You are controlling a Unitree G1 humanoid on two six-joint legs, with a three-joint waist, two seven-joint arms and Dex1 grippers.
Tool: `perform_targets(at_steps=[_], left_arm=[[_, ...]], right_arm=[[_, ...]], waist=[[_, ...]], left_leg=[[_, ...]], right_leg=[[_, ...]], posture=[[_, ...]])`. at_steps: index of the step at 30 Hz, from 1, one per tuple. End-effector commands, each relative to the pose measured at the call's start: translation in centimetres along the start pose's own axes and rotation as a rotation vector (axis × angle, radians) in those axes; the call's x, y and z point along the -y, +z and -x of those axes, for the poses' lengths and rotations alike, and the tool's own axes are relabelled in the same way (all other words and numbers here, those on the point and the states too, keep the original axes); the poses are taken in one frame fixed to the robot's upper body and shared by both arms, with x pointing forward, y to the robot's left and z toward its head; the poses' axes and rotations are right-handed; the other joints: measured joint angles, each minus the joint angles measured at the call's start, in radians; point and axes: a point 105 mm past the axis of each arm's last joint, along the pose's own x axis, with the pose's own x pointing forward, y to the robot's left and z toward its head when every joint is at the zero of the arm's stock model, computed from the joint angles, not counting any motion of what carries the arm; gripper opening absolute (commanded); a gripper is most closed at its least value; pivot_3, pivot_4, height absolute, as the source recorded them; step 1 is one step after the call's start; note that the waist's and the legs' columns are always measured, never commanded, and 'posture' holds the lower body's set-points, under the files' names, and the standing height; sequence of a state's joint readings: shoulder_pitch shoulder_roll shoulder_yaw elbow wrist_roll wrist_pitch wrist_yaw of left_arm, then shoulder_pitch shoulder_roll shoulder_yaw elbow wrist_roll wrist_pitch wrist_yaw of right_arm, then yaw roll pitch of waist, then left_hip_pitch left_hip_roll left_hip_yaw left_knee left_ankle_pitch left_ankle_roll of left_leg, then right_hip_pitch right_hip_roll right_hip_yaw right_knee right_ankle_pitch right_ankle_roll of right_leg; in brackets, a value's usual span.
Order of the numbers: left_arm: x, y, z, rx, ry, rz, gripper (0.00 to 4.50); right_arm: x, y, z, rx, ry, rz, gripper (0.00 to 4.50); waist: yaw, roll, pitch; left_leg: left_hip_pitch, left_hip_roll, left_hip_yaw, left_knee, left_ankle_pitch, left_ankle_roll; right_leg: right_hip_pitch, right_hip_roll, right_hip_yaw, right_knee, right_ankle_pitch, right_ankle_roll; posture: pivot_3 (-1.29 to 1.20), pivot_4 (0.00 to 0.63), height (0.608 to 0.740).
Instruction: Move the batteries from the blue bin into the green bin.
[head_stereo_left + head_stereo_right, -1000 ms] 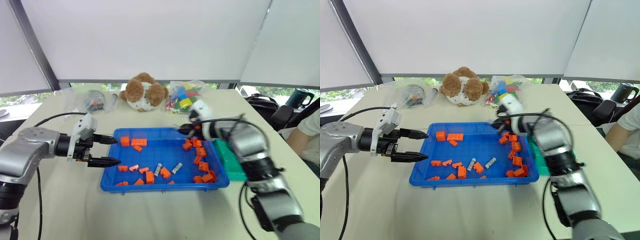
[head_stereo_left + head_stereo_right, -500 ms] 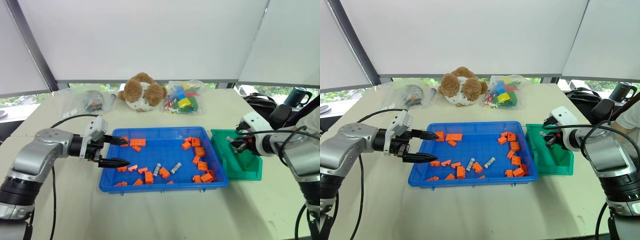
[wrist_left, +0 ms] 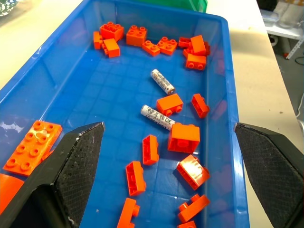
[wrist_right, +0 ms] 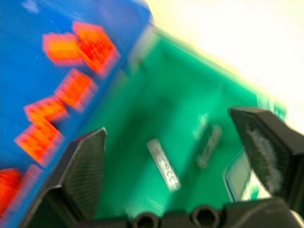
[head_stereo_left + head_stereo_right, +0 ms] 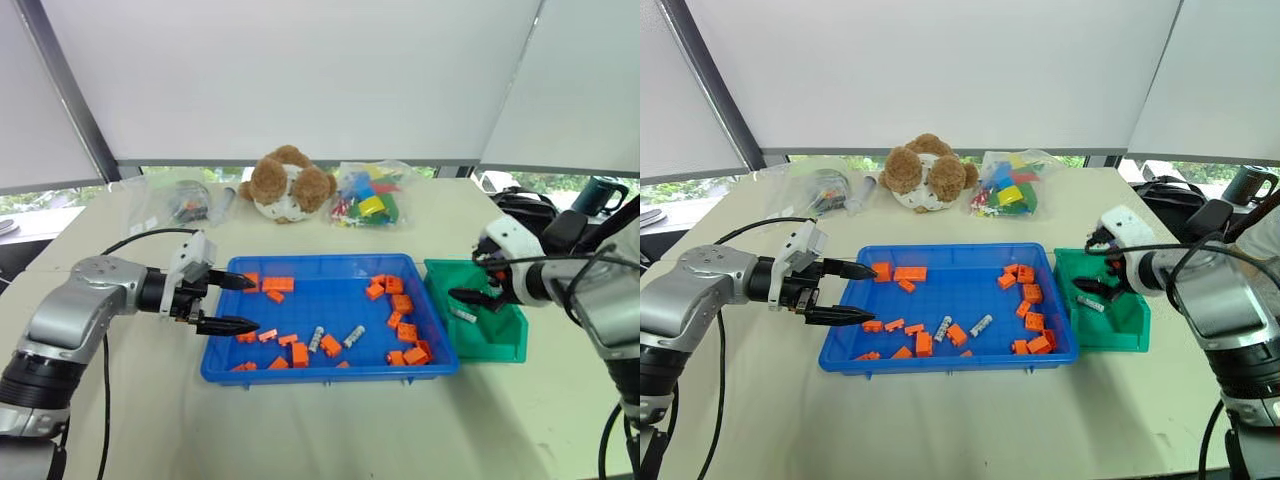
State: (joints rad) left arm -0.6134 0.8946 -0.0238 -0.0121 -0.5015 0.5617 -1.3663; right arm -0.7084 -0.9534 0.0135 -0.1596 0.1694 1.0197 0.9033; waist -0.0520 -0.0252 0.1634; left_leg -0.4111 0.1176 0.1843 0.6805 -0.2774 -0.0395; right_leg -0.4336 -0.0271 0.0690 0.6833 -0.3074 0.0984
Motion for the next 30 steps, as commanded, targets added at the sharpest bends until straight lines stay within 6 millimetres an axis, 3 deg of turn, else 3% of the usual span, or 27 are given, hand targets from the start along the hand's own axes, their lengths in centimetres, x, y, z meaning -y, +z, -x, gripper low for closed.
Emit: perform_targets(at_steps=[1,6,9,13,21,30], left_arm=[[0.0,1.1,0.5,0.014,0.013,-0.041,4.50],[-0.1,1.2,0.5,0.012,0.014,-0.045,4.50],[-0.1,1.3,0.6,0.009,0.018,-0.050,4.50],[0.0,1.4,1.0,0.000,0.032,-0.055,4.50],[0.4,1.4,1.5,-0.008,0.056,-0.052,4.50],[0.6,1.4,1.6,-0.010,0.071,-0.048,4.50]], right_arm=[[-3.2,3.4,-0.2,0.115,0.176,0.106,4.48],[-7.9,5.0,-2.5,0.194,0.407,0.284,4.48],[-9.4,5.0,-4.6,0.203,0.463,0.390,4.48],[-12.1,5.9,-5.9,0.245,0.623,0.426,4.48],[-15.4,5.6,-8.2,0.214,0.791,0.469,4.48],[-17.2,4.9,-11.4,0.158,0.811,0.584,4.48]], waist=[[0.002,0.000,0.000],[0.007,0.000,0.000],[0.009,0.000,0.000],[0.008,0.000,0.000],[0.007,0.000,0.000],[0.005,0.000,0.000]], left_leg=[[0.000,0.000,0.000,0.000,0.000,0.000],[0.000,0.000,0.000,0.000,0.000,0.000],[0.000,0.000,0.000,0.001,0.000,0.000],[-0.001,0.000,0.000,0.001,0.000,0.000],[0.000,0.000,0.000,0.001,0.000,0.000],[0.000,0.000,0.000,0.002,0.000,0.000]], right_leg=[[0.000,0.000,0.000,0.000,0.000,0.000],[0.000,0.000,0.000,0.000,0.000,0.000],[0.000,0.000,0.000,0.000,0.000,0.000],[0.000,0.000,0.000,0.000,0.000,0.000],[0.000,0.000,0.000,0.001,0.000,0.000],[0.000,0.000,0.000,0.001,0.000,0.000]], posture=[[0.00,0.150,0.733],[0.00,0.150,0.733],[0.00,0.150,0.733],[0.00,0.150,0.733],[0.00,0.150,0.733],[0.00,0.150,0.733]])
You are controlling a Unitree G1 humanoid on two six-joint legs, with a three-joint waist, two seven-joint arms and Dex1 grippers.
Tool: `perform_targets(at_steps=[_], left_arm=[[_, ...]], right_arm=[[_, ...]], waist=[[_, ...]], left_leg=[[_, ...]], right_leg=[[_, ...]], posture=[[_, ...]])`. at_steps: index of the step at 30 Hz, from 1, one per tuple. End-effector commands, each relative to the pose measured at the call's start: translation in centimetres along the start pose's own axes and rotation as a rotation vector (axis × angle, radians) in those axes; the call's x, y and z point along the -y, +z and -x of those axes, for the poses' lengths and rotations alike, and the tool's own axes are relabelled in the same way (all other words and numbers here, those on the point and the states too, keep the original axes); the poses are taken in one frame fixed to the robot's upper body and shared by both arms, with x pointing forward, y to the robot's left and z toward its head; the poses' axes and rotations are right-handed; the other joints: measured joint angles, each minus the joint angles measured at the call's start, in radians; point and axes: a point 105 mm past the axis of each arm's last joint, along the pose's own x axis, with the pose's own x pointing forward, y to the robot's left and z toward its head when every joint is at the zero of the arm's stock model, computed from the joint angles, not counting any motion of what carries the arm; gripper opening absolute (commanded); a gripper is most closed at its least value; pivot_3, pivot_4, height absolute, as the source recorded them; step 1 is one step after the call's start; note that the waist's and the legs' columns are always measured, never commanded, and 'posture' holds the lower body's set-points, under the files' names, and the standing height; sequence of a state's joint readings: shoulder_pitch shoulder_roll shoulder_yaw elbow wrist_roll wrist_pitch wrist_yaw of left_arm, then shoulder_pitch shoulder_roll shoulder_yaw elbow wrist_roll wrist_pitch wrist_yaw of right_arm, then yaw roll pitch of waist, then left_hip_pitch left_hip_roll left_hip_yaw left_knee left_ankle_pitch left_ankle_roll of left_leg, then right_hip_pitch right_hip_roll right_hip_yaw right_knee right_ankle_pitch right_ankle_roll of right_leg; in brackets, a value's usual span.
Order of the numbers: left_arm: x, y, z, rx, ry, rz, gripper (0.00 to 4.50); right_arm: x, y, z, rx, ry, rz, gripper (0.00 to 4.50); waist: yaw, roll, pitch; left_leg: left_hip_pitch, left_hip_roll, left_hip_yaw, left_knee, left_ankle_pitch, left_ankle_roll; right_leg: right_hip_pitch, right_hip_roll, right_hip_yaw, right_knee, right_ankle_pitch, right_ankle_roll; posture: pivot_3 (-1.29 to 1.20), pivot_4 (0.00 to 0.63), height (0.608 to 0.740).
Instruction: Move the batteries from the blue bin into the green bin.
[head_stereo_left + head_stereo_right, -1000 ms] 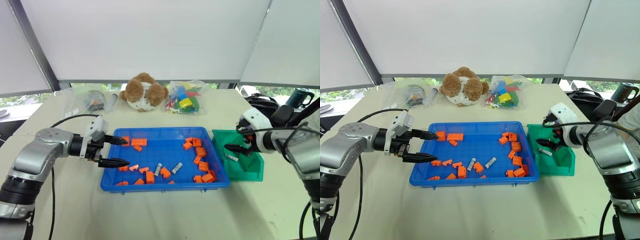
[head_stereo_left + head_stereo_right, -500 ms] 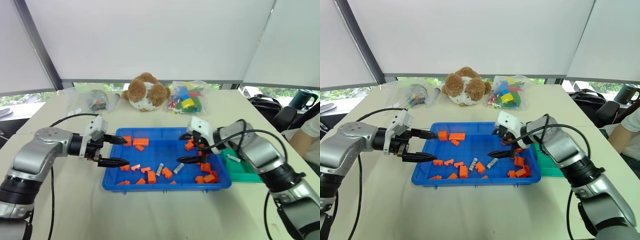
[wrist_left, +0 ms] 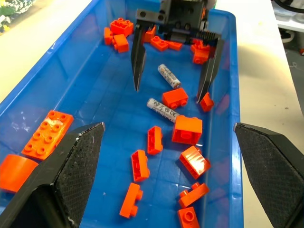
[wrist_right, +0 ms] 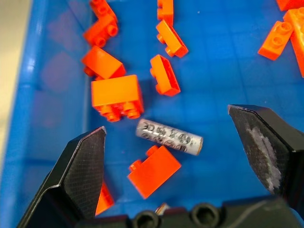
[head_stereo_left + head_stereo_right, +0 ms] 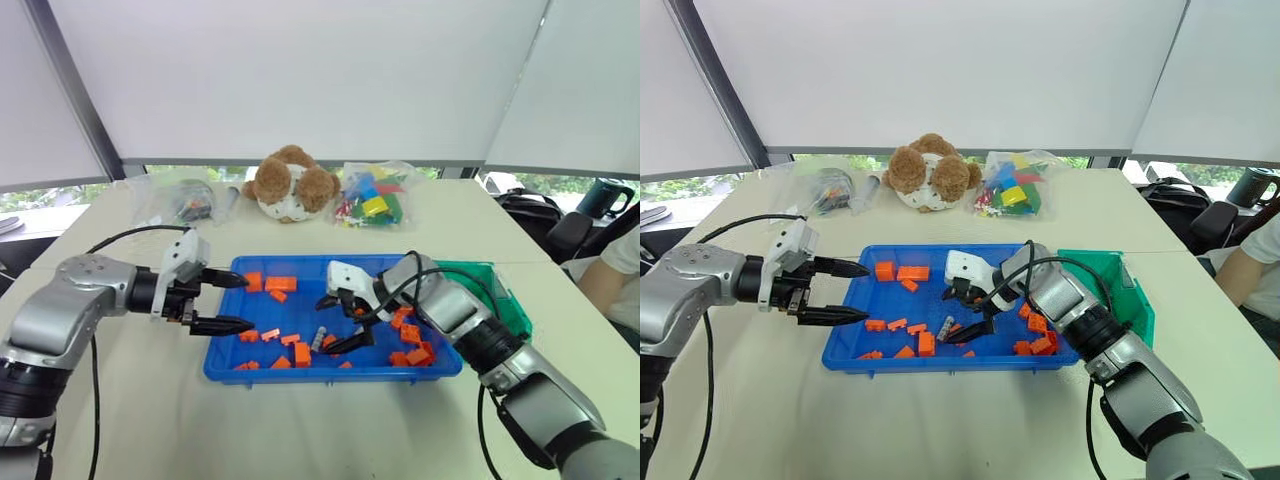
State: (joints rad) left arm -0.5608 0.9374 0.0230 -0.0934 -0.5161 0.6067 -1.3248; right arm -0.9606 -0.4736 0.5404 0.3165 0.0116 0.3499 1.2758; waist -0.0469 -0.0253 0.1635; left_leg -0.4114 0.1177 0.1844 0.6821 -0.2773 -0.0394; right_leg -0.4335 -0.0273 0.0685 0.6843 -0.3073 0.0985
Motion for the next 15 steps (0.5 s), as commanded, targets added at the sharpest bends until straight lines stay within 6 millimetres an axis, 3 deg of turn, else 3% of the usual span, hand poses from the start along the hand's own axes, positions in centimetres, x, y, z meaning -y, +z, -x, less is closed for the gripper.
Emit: perform_targets(at_steps=[1,6,15], left_arm=[[0.1,1.3,0.8,0.019,0.022,-0.046,4.50],[0.0,1.3,0.9,0.018,0.036,-0.045,4.50],[0.1,1.3,0.7,0.020,0.042,-0.044,4.50]], right_arm=[[0.8,0.6,-0.7,-0.028,-0.004,0.075,4.48],[1.1,-1.0,-1.8,-0.134,0.002,0.160,4.48],[1.7,-0.5,-2.7,-0.109,0.001,0.150,4.48]], waist=[[0.000,0.000,0.000],[-0.001,0.000,0.000],[-0.009,0.000,0.000]], left_leg=[[0.000,0.000,0.000,0.000,0.000,0.000],[0.000,0.000,0.000,0.000,0.000,0.000],[0.002,0.000,0.000,0.000,0.000,0.000]], right_leg=[[0.000,0.000,0.000,0.000,0.000,0.000],[0.000,0.000,0.000,0.000,0.000,0.000],[0.002,0.000,0.000,0.000,0.000,0.000]], posture=[[0.00,0.150,0.733],[0.00,0.150,0.733],[0.00,0.150,0.733]])
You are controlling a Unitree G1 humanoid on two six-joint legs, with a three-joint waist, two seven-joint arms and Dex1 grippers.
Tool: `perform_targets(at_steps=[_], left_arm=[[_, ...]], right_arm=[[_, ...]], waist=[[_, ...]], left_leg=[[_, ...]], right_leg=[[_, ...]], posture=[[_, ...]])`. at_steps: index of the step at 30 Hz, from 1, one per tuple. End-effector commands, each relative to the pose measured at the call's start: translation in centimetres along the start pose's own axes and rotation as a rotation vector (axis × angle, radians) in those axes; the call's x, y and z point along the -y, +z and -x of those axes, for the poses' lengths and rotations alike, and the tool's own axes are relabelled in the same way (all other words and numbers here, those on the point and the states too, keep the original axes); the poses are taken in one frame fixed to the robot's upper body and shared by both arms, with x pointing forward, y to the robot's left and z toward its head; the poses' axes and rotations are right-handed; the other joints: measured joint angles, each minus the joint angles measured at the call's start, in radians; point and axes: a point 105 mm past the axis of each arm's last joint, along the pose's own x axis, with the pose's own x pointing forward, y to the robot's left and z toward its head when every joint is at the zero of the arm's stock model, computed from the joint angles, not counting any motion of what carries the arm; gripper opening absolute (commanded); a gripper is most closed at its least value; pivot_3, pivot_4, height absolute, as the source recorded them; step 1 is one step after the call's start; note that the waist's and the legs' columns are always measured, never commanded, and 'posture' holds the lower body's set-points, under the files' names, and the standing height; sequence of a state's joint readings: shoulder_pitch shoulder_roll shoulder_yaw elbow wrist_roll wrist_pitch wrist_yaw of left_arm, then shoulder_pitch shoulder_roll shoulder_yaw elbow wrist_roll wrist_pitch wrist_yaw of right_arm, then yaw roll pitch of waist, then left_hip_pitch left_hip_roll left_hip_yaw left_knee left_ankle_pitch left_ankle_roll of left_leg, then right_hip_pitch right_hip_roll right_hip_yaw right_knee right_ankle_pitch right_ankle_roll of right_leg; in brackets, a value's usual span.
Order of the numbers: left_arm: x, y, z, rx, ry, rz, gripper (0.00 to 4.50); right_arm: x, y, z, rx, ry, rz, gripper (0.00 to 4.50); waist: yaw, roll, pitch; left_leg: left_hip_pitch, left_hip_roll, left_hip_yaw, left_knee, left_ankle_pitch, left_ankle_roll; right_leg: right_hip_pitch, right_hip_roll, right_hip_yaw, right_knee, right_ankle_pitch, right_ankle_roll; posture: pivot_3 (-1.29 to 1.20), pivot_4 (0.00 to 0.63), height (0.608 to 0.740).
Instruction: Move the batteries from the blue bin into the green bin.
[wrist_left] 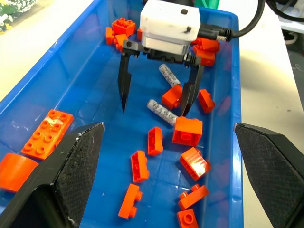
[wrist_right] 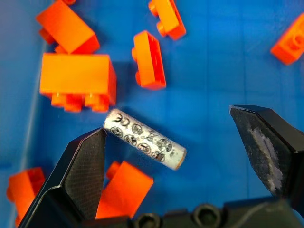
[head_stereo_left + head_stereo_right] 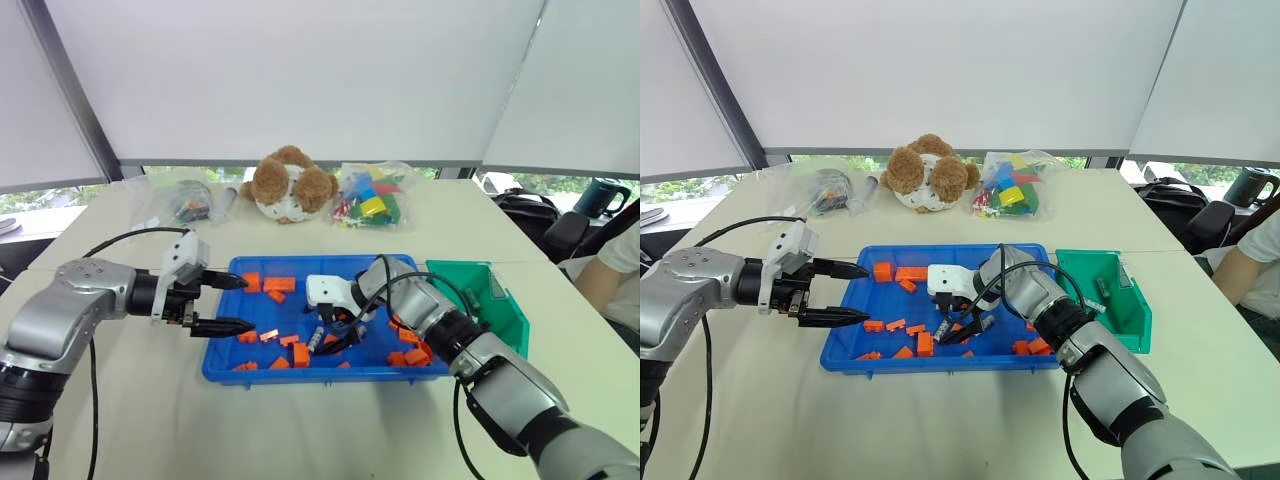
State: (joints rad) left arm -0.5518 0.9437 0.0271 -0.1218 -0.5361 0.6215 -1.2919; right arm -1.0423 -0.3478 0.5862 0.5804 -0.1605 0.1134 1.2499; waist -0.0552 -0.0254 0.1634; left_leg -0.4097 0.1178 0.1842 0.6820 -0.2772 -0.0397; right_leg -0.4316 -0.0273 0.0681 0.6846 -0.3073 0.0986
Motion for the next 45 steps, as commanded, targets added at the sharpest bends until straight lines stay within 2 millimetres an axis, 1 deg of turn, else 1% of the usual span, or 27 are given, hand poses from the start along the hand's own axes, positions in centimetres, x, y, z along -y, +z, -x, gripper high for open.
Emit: perform_targets(at_steps=[1,8,9,11,13,18,19,24,26,28,31,33,34,35,36,38,39,41,43,45], left_arm=[[0.0,1.1,0.8,0.016,0.027,-0.042,4.50],[0.0,1.1,0.7,0.016,0.028,-0.045,4.50],[-0.1,1.1,0.7,0.016,0.028,-0.046,4.50],[-0.1,1.2,0.6,0.017,0.029,-0.047,4.50],[-0.1,1.2,0.6,0.017,0.030,-0.049,4.50],[-0.1,1.3,0.5,0.017,0.032,-0.052,4.50],[-0.1,1.3,0.5,0.017,0.032,-0.052,4.50],[-0.1,1.2,0.4,0.016,0.032,-0.051,4.50],[-0.1,1.3,0.4,0.018,0.032,-0.052,4.50],[-0.1,1.3,0.4,0.020,0.033,-0.052,4.50],[-0.1,1.3,0.4,0.019,0.033,-0.053,4.50],[-0.1,1.2,0.4,0.019,0.035,-0.053,4.50],[-0.1,1.2,0.3,0.020,0.033,-0.052,4.50],[-0.1,1.2,0.3,0.021,0.032,-0.051,4.50],[0.0,1.2,0.3,0.024,0.029,-0.049,4.50],[0.0,1.1,0.2,0.026,0.022,-0.046,4.50],[0.1,1.1,0.1,0.030,0.016,-0.043,4.50],[0.1,1.1,-0.1,0.036,0.005,-0.039,4.50],[0.1,1.1,-0.2,0.043,-0.005,-0.036,4.50],[0.1,1.2,-0.4,0.051,-0.017,-0.032,4.50]], right_arm=[[0.3,-0.1,0.0,-0.007,-0.006,-0.004,4.48],[0.1,-0.3,-0.1,-0.002,0.006,-0.015,4.48],[0.1,-0.3,-0.2,-0.001,0.008,-0.016,4.25],[0.0,-0.3,-0.3,0.000,0.013,-0.019,3.69],[-0.1,-0.3,-0.5,0.000,0.019,-0.022,2.61],[-0.2,-0.3,-0.6,-0.002,0.027,-0.024,0.19],[-0.2,-0.4,-0.6,-0.005,0.027,-0.022,0.02],[-0.5,-0.5,-0.3,-0.007,0.029,-0.020,0.03],[-0.5,-0.4,0.4,0.007,0.007,-0.027,0.03],[-0.1,-0.2,1.8,0.024,-0.041,-0.041,0.03],[0.8,0.9,4.9,0.084,-0.138,-0.067,0.03],[1.8,1.5,8.1,0.145,-0.248,-0.128,0.03],[2.3,1.5,10.0,0.166,-0.316,-0.164,0.03],[2.5,1.5,11.3,0.178,-0.360,-0.188,0.03],[2.7,1.0,12.8,0.178,-0.413,-0.223,0.03],[2.8,-1.1,16.3,0.134,-0.539,-0.305,0.03],[2.6,-2.7,18.1,0.087,-0.612,-0.357,0.03],[1.8,-5.7,20.9,-0.011,-0.716,-0.443,0.03],[0.5,-8.0,22.7,-0.099,-0.768,-0.497,0.03],[-1.0,-10.0,24.0,-0.182,-0.790,-0.537,0.03]], waist=[[-0.002,0.000,0.000],[-0.011,0.000,0.000],[-0.013,0.000,0.000],[-0.015,0.000,0.000],[-0.015,0.000,0.000],[-0.014,0.000,0.000],[-0.014,0.000,0.000],[-0.014,0.000,0.000],[-0.014,0.000,0.000],[-0.012,0.000,0.000],[-0.011,0.000,0.000],[-0.012,0.000,0.000],[-0.012,0.000,0.000],[-0.012,0.000,0.000],[-0.012,0.000,0.000],[-0.008,0.000,0.000],[-0.005,0.000,0.000],[0.005,0.000,0.000],[0.013,0.000,0.000],[0.012,0.000,0.000]], left_leg=[[0.000,0.000,0.000,0.000,0.000,0.000],[0.000,0.000,-0.001,0.000,0.000,0.000],[0.000,0.000,-0.001,0.000,0.000,0.000],[0.000,0.000,-0.001,0.000,0.000,0.000],[0.000,0.000,-0.001,0.000,0.000,0.000],[0.000,0.000,-0.001,0.000,0.000,0.000],[0.000,0.000,-0.001,0.000,0.000,0.000],[0.000,0.000,-0.001,0.000,0.000,0.000],[0.001,0.000,-0.001,0.000,0.000,0.000],[0.000,0.000,-0.001,0.000,0.000,0.000],[0.000,0.000,-0.001,0.000,0.000,0.000],[0.000,0.000,-0.001,0.000,0.000,0.000],[0.000,0.000,-0.001,0.000,0.000,0.000],[0.000,0.000,-0.001,-0.001,0.000,0.000],[0.000,0.000,-0.001,-0.001,0.000,0.000],[0.000,0.000,-0.001,-0.001,0.000,0.000],[0.000,0.000,-0.001,0.000,0.000,0.000],[0.000,0.000,-0.001,0.000,0.000,0.000],[0.000,0.000,0.000,0.000,0.000,0.000],[0.000,0.000,0.000,0.000,0.000,0.000]], right_leg=[[0.000,0.000,0.000,0.000,0.000,0.000],[0.000,0.000,-0.001,0.000,0.000,0.000],[0.001,0.000,-0.001,0.000,0.000,0.000],[0.001,0.000,-0.001,0.000,0.000,0.000],[0.001,0.000,-0.001,0.000,0.000,0.000],[0.001,0.000,-0.001,0.000,0.000,0.000],[0.001,0.000,-0.001,0.000,0.000,0.000],[0.001,0.000,-0.001,0.000,0.000,0.000],[0.001,0.000,-0.001,0.000,0.000,0.000],[0.001,0.000,-0.001,0.000,0.000,0.000],[0.001,0.000,-0.001,0.000,0.000,0.000],[0.001,0.000,-0.001,0.000,0.000,0.000],[0.001,0.000,-0.001,0.000,0.000,0.000],[0.000,0.000,-0.001,0.000,0.000,0.000],[0.001,0.000,-0.001,0.000,0.000,0.000],[0.001,0.000,-0.001,0.000,0.000,0.000],[0.001,0.000,-0.001,0.000,0.000,0.000],[0.001,-0.001,-0.001,-0.001,0.000,0.000],[0.001,-0.001,0.000,-0.002,0.000,0.000],[0.001,-0.001,0.000,-0.002,0.000,0.000]], posture=[[0.00,0.150,0.733],[0.00,0.150,0.733],[0.00,0.150,0.733],[0.00,0.150,0.733],[0.00,0.150,0.733],[0.00,0.150,0.733],[0.00,0.150,0.733],[0.00,0.150,0.733],[0.00,0.150,0.733],[0.00,0.150,0.733],[0.00,0.150,0.733],[0.00,0.150,0.733],[0.00,0.150,0.733],[0.00,0.150,0.733],[0.00,0.150,0.733],[0.00,0.150,0.733],[0.00,0.150,0.733],[0.00,0.150,0.733],[0.00,0.150,0.733],[0.00,0.150,0.733]])
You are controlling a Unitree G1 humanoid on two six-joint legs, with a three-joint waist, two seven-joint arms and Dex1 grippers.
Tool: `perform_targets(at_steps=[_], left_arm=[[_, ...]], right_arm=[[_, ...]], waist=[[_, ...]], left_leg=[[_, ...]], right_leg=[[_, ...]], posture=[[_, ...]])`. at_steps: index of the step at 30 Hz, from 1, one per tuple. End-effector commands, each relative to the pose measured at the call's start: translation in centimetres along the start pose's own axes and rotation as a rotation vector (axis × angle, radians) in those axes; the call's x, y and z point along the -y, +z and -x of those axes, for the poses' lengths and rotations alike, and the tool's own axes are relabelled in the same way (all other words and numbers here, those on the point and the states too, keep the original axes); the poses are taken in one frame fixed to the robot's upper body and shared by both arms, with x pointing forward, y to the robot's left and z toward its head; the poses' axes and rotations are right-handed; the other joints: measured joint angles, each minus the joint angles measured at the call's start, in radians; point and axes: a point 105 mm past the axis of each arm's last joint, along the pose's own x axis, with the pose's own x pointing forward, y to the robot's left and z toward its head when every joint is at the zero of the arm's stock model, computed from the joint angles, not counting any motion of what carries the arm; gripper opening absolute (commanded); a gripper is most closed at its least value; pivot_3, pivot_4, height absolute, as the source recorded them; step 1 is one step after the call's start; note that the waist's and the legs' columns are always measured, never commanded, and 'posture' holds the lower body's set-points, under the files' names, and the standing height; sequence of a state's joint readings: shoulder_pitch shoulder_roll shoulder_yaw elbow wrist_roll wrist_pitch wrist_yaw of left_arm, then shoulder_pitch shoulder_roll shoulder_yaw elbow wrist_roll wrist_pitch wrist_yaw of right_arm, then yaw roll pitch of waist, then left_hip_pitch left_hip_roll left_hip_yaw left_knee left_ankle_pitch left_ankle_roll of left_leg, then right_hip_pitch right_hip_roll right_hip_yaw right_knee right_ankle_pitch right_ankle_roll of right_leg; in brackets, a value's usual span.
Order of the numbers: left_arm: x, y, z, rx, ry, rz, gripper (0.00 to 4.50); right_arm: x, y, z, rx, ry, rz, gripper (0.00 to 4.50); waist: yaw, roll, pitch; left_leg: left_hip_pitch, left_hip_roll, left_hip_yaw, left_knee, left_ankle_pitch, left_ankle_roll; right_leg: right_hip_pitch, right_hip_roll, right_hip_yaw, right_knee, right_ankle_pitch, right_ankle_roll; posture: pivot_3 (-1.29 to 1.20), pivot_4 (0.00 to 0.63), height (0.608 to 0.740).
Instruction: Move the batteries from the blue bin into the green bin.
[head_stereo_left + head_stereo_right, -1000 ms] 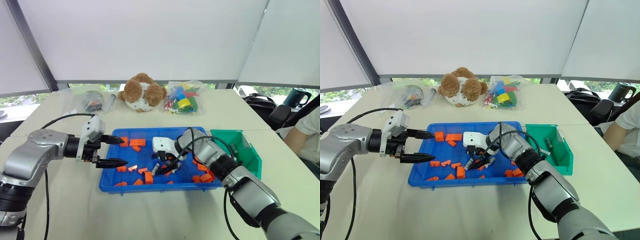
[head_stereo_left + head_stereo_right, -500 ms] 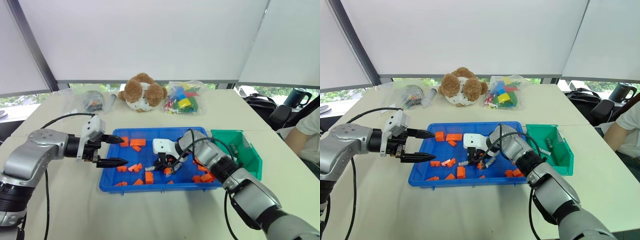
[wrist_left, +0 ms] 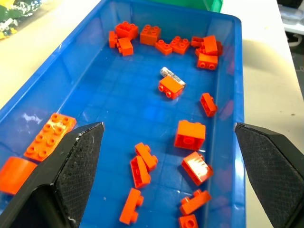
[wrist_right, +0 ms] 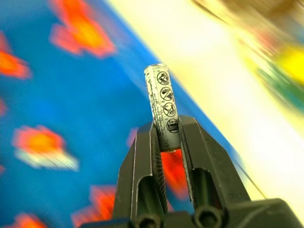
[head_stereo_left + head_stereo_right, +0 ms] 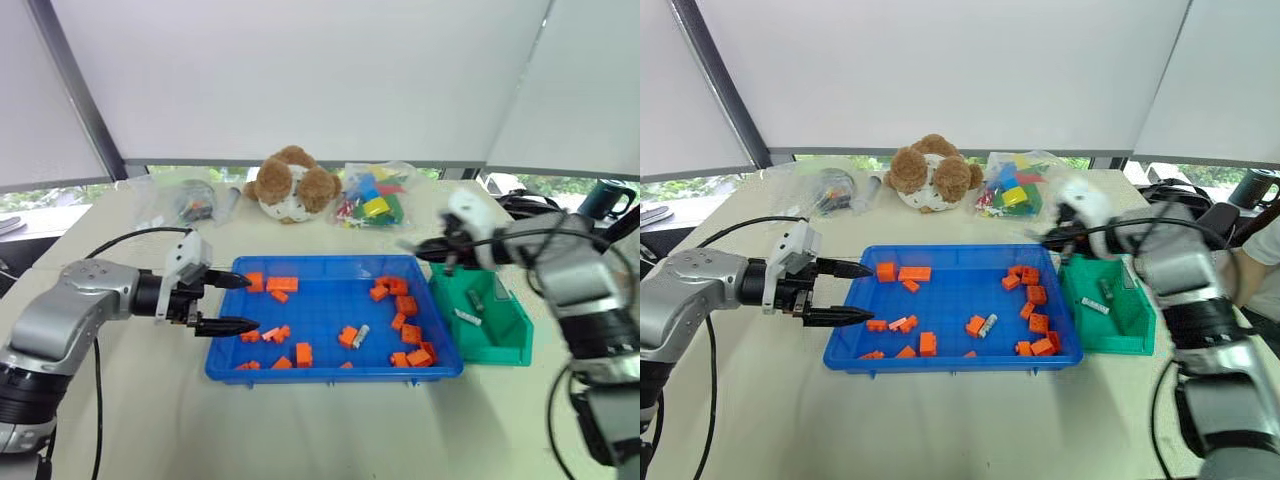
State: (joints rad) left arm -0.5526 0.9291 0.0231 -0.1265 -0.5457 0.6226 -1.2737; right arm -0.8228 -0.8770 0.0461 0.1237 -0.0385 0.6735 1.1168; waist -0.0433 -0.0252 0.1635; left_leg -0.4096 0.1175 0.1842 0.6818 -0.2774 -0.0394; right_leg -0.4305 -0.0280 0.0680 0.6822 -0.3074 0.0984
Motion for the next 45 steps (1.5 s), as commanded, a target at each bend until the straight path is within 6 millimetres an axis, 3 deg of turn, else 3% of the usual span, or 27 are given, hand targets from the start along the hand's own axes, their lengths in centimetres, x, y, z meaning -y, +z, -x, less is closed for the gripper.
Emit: perform_targets(at_steps=[1,6,11,13,15,18,20,25,33,45], left_arm=[[0.1,1.1,-0.1,0.038,-0.023,-0.033,4.50],[0.0,1.4,-0.4,0.065,-0.054,-0.027,4.50],[0.0,2.0,-0.5,0.096,-0.074,-0.020,4.50],[0.0,2.0,-0.4,0.093,-0.075,-0.021,4.50],[0.0,2.0,-0.4,0.090,-0.075,-0.021,4.50],[0.0,1.9,-0.4,0.086,-0.074,-0.021,4.50],[0.0,1.9,-0.4,0.085,-0.075,-0.021,4.50],[-0.2,2.0,-0.6,0.084,-0.074,-0.028,4.50],[-0.2,2.2,-0.5,0.078,-0.059,-0.042,4.50],[0.2,2.1,0.2,0.074,-0.017,-0.038,4.50]], right_arm=[[1.7,-2.4,2.7,-0.084,-0.100,0.002,0.03],[0.8,-5.4,3.3,-0.143,-0.062,-0.038,0.03],[0.4,-6.0,3.3,-0.144,-0.044,-0.056,2.52],[0.4,-5.4,3.5,-0.131,-0.036,-0.040,3.64],[0.7,-4.1,3.8,-0.097,-0.042,-0.007,4.44],[-0.3,-0.2,3.9,0.054,0.039,0.036,4.44],[-2.4,1.9,3.3,0.130,0.155,0.071,4.44],[-6.9,3.9,0.1,0.175,0.376,0.193,4.44],[-10.6,1.4,-4.9,0.059,0.594,0.387,4.44],[-12.2,0.6,-9.3,0.024,0.694,0.468,4.44]], waist=[[-0.001,0.000,0.000],[-0.009,0.000,0.000],[-0.007,0.000,0.000],[-0.004,0.000,0.000],[-0.002,0.001,0.000],[-0.002,0.001,0.000],[-0.004,0.001,0.000],[0.000,0.001,0.000],[0.001,0.001,0.000],[-0.003,0.001,0.000]], left_leg=[[0.000,0.000,0.000,0.000,0.000,0.000],[0.001,0.000,0.000,-0.001,0.000,0.000],[0.001,0.000,0.000,-0.001,0.000,0.000],[0.001,0.000,0.000,-0.001,0.000,0.000],[0.001,0.000,0.000,0.000,0.000,0.000],[0.001,0.000,0.000,0.000,0.000,0.000],[0.001,0.000,0.000,0.000,0.000,0.000],[0.001,0.000,-0.001,0.000,0.000,0.000],[0.000,0.000,0.000,0.000,0.000,0.000],[0.001,0.000,0.000,0.000,0.000,0.000]], right_leg=[[0.000,0.000,0.000,0.000,0.000,0.000],[0.000,0.001,0.001,0.000,0.000,0.000],[0.000,0.001,0.001,0.000,0.000,0.000],[0.000,0.001,0.001,0.000,0.000,0.000],[0.000,0.001,0.001,0.000,0.000,0.000],[0.000,0.001,0.001,0.000,0.000,0.000],[0.000,0.001,0.001,0.001,0.000,0.000],[0.000,0.001,0.001,0.001,0.000,0.000],[0.000,0.001,0.000,0.001,0.000,0.000],[0.000,0.001,0.000,0.001,0.000,0.000]], posture=[[0.00,0.150,0.733],[0.00,0.150,0.733],[0.00,0.150,0.733],[0.00,0.150,0.733],[0.00,0.150,0.733],[0.00,0.150,0.733],[0.00,0.150,0.733],[0.00,0.150,0.733],[0.00,0.150,0.733],[0.00,0.150,0.733]])
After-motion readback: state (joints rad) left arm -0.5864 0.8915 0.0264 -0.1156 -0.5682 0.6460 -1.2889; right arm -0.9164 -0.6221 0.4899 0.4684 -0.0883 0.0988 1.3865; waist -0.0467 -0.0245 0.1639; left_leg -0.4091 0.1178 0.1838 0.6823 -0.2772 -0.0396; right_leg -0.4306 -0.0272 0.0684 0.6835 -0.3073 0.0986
